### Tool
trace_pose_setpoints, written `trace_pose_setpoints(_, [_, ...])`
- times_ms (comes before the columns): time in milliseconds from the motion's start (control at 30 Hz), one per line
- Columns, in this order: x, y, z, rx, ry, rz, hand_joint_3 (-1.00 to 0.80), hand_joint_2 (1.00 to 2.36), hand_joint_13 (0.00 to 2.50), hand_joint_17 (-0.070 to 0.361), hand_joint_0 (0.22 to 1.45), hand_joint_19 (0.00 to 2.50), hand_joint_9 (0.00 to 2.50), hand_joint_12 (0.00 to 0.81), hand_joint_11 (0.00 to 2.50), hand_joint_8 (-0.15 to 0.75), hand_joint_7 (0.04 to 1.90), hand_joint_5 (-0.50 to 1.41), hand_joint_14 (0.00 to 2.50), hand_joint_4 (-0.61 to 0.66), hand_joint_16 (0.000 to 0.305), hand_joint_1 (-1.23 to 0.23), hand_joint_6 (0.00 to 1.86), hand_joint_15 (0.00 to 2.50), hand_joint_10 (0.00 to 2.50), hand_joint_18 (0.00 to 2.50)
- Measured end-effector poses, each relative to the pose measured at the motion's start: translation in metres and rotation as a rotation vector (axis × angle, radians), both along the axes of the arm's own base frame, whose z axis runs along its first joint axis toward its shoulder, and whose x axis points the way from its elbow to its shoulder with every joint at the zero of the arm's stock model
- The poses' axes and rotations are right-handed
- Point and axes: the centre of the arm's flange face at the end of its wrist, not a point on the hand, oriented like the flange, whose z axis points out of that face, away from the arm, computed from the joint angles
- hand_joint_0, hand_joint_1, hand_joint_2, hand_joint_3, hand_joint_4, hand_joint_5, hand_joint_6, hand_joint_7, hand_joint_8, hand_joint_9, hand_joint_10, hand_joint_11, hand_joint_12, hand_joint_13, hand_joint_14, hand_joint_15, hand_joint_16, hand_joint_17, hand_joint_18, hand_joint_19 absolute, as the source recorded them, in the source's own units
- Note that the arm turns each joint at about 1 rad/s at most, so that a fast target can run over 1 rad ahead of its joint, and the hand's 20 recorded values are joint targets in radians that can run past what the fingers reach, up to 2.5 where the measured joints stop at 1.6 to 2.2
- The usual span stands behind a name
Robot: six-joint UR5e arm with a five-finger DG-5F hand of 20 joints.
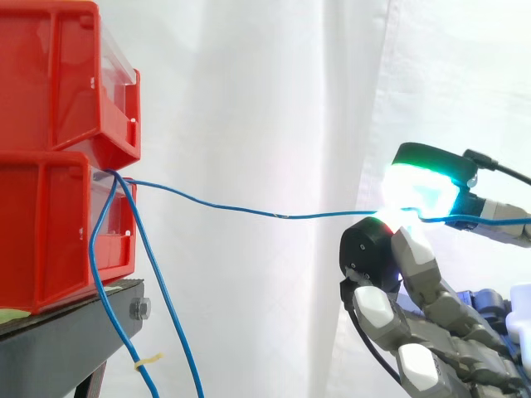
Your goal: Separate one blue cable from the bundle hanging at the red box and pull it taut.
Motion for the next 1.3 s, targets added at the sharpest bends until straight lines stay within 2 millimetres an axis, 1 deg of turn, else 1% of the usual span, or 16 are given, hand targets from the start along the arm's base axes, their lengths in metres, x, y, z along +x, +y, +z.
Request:
trace_pose_setpoints(33, [0.000,0.000,0.002,-0.003,0.008,-0.001,-0.16,1.02,1.02,0.104,0.72,0.38,0.91,0.471,0.37,0.454,1.28,-0.22,0.01,0.03,0.046,-0.72,0.93,0.29,0.01,0.76])
trace_pose_setpoints(67, [0.001,0.000,0.004,-0.007,0.016,-0.001,-0.16,1.02,0.97,0.104,0.72,0.39,0.97,0.450,0.39,0.466,1.28,-0.22,0.01,0.04,0.046,-0.72,0.93,0.30,0.01,0.76])
trace_pose_setpoints(200, [0.003,0.001,0.014,-0.032,0.067,0.000,-0.17,1.02,0.93,0.105,0.72,0.39,1.05,0.440,0.42,0.485,1.28,-0.22,0.01,0.04,0.047,-0.72,0.93,0.30,0.01,0.76])
trace_pose_setpoints(333, [0.000,0.000,0.020,-0.058,0.132,0.003,-0.17,1.02,0.90,0.107,0.72,0.40,1.16,0.429,0.44,0.515,1.29,-0.22,0.01,0.04,0.048,-0.72,0.93,0.30,0.01,0.76])
trace_pose_setpoints(567, [-0.003,0.000,0.022,-0.073,0.179,0.016,-0.18,1.02,0.89,0.111,0.71,0.43,1.34,0.431,0.72,0.521,1.30,-0.22,0.01,0.05,0.049,-0.72,0.93,0.32,0.02,0.78])
trace_pose_setpoints(733, [-0.003,0.000,0.022,-0.074,0.182,0.018,-0.19,1.02,0.90,0.113,0.71,0.44,1.39,0.436,0.85,0.511,1.31,-0.22,0.01,0.05,0.050,-0.71,0.93,0.34,0.02,0.80])
trace_pose_setpoints(867, [-0.003,0.000,0.022,-0.073,0.182,0.018,-0.20,1.02,0.90,0.113,0.72,0.45,1.30,0.435,0.77,0.508,1.30,-0.23,0.01,0.05,0.050,-0.71,0.93,0.34,0.02,0.80])
trace_pose_setpoints(900, [-0.003,0.000,0.022,-0.073,0.182,0.018,-0.20,1.02,0.89,0.113,0.72,0.45,1.24,0.432,0.69,0.517,1.30,-0.23,0.01,0.05,0.050,-0.71,0.93,0.33,0.02,0.80])
trace_pose_setpoints(1067, [-0.002,0.001,0.024,-0.070,0.176,0.019,-0.19,1.02,0.88,0.114,0.72,0.45,1.03,0.428,0.43,0.522,1.29,-0.23,0.01,0.05,0.050,-0.71,0.93,0.32,0.01,0.80])
trace_pose_setpoints(1133, [-0.001,0.002,0.025,-0.069,0.171,0.019,-0.19,1.02,0.86,0.114,0.72,0.46,0.98,0.430,0.41,0.513,1.30,-0.23,0.01,0.06,0.051,-0.71,0.93,0.32,0.01,0.80])
trace_pose_setpoints(1200, [0.000,0.003,0.026,-0.068,0.169,0.021,-0.19,1.02,0.86,0.114,0.72,0.45,0.86,0.432,0.37,0.482,1.30,-0.23,0.01,0.06,0.051,-0.71,0.93,0.32,0.01,0.80])
trace_pose_setpoints(1300, [0.000,0.004,0.026,-0.068,0.170,0.024,-0.19,1.02,0.84,0.115,0.72,0.45,0.79,0.435,0.31,0.469,1.30,-0.23,0.01,0.06,0.051,-0.71,0.93,0.31,0.01,0.80])
